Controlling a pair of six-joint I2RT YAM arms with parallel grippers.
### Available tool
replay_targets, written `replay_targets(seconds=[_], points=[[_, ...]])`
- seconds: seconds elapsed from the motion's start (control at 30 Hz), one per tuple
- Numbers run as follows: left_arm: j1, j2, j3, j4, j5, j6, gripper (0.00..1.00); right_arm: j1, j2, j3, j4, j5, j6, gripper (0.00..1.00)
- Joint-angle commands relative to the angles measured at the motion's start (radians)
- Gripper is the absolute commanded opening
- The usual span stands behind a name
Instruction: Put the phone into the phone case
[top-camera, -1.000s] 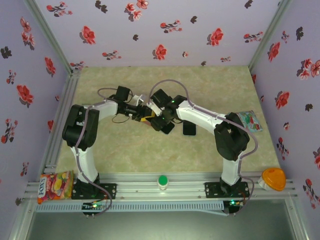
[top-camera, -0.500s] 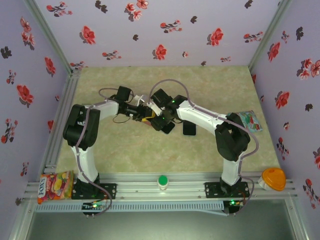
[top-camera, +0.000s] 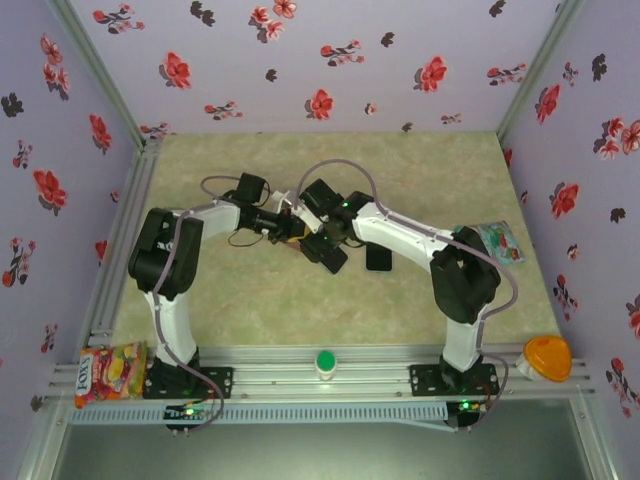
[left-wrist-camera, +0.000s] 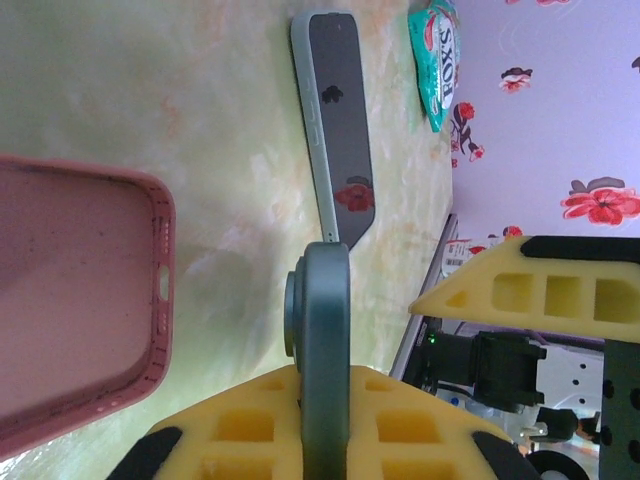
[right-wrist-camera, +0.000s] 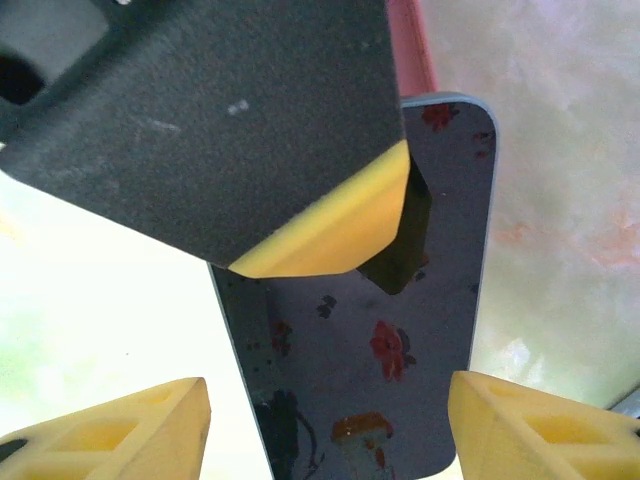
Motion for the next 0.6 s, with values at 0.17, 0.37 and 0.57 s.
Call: replay_targets(seconds=[0.17,0.37,0.57], points=[[-0.005,-0.089,-0.022,0.086,-0.018,-0.067,0.00,-0.032,-0.094,-0.050,0.030,-0.009,0.070,0.71],[-0.006,-0.165,-0.037,0.124,-0.111,-0.134,0.00,-0.156,-0.213,-0.205,0.166,-0.204,0.234,0.73],[-0.005,-0.258,-0.062,0.199,-0.173,-0.236,0.00,-0.294,-0.310,-0.383,0.386,-0.414,0.445,0.73]])
